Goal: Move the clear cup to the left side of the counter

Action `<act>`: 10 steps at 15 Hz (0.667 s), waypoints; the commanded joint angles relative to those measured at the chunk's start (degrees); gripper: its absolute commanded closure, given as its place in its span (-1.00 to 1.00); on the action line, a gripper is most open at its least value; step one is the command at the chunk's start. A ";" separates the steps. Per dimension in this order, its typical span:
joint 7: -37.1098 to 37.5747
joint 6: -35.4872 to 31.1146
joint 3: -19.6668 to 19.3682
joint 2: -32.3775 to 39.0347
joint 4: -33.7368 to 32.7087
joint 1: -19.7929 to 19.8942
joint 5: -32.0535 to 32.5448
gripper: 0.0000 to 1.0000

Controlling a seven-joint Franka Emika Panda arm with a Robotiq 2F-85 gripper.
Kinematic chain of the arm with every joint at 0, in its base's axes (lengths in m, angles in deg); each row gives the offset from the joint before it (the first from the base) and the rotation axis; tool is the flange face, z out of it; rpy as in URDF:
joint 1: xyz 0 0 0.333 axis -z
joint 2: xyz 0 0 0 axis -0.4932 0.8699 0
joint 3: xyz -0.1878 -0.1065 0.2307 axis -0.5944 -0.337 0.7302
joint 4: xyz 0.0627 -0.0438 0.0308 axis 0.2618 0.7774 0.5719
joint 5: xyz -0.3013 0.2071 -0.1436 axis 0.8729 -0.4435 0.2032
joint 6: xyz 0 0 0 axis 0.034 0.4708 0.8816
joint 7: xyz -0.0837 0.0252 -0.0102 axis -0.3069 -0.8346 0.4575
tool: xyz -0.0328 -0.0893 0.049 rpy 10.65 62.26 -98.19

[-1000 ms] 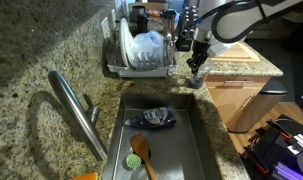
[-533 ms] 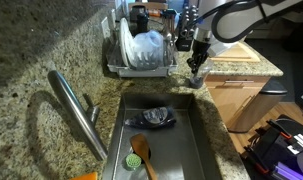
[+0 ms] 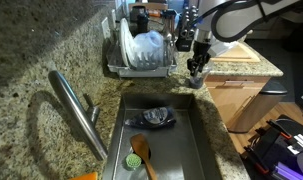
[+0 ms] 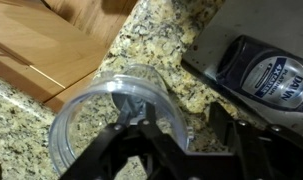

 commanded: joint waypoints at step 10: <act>18.88 20.23 1.53 -11.33 -4.31 -2.42 6.60 -1.00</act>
